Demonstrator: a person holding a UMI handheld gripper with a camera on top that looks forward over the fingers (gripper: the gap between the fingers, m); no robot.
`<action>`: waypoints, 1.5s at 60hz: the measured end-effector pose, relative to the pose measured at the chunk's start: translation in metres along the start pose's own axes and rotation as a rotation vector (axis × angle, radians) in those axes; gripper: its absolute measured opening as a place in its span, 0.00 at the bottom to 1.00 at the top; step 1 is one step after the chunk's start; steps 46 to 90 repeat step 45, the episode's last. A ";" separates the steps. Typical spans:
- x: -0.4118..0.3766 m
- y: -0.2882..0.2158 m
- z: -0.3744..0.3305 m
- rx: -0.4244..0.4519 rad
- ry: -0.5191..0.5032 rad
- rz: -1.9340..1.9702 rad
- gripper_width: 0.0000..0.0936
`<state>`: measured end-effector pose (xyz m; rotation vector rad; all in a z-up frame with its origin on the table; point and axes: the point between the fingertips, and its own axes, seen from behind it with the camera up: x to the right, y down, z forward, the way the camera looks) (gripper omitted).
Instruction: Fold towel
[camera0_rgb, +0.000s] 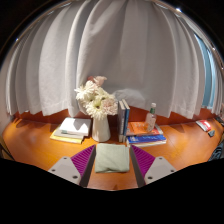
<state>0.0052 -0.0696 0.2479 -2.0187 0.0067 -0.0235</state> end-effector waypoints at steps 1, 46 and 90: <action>-0.003 0.001 -0.006 0.001 -0.004 0.000 0.72; -0.042 0.059 -0.129 0.001 -0.009 -0.012 0.73; -0.042 0.059 -0.129 0.001 -0.009 -0.012 0.73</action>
